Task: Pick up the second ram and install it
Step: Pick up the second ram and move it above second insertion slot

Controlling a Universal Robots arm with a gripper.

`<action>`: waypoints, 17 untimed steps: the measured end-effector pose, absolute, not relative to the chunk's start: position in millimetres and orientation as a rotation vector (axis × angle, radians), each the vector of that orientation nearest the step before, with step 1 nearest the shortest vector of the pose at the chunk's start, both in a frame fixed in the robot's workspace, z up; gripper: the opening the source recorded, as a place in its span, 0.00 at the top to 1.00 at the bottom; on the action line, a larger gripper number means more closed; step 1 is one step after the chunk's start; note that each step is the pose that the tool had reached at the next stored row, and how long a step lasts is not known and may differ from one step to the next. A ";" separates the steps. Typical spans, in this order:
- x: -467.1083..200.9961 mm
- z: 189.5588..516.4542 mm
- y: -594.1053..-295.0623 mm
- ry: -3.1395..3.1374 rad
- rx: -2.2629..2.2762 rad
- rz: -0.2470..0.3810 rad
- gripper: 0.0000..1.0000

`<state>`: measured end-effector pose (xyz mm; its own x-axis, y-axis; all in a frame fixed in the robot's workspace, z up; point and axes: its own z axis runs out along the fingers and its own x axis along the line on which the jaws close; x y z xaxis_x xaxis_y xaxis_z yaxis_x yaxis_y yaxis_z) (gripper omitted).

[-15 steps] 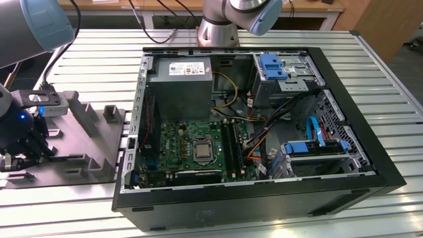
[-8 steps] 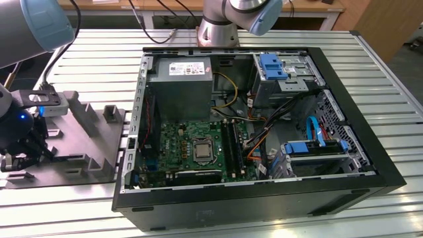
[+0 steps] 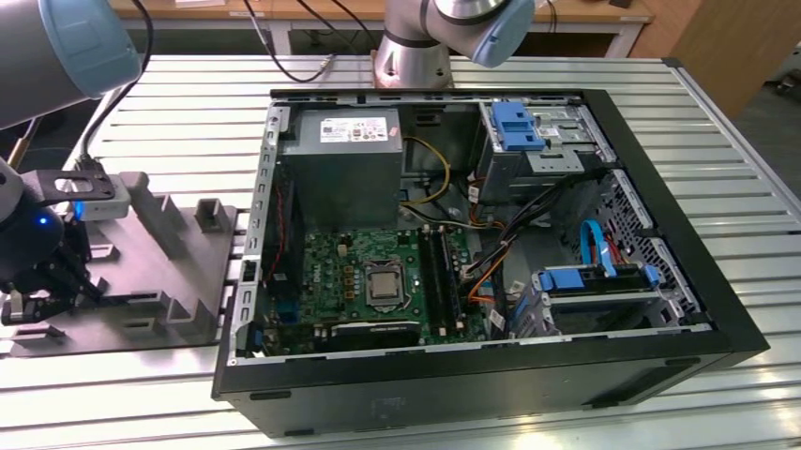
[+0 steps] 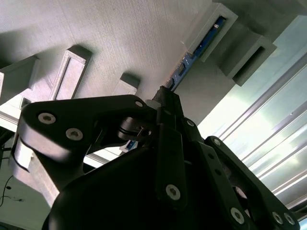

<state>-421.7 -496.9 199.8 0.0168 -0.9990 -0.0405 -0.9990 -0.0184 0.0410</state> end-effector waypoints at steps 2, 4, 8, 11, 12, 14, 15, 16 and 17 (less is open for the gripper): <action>-421.7 199.7 -496.9 -2.200 2.239 -0.091 0.89; -421.7 199.6 -496.9 -2.200 2.239 -0.091 0.89; -421.7 199.6 -496.9 -2.200 2.239 -0.091 0.89; -421.7 199.5 -496.9 -2.200 2.239 -0.091 0.89; -421.7 199.5 -496.9 -2.200 2.239 -0.091 0.89; -421.7 199.5 -496.9 -2.202 2.238 -0.091 0.89; -421.6 199.4 -496.9 -2.207 2.234 -0.091 0.89; -421.6 199.4 -496.9 -2.212 2.228 -0.091 0.89; -421.5 199.4 -496.9 -2.214 2.227 -0.091 0.89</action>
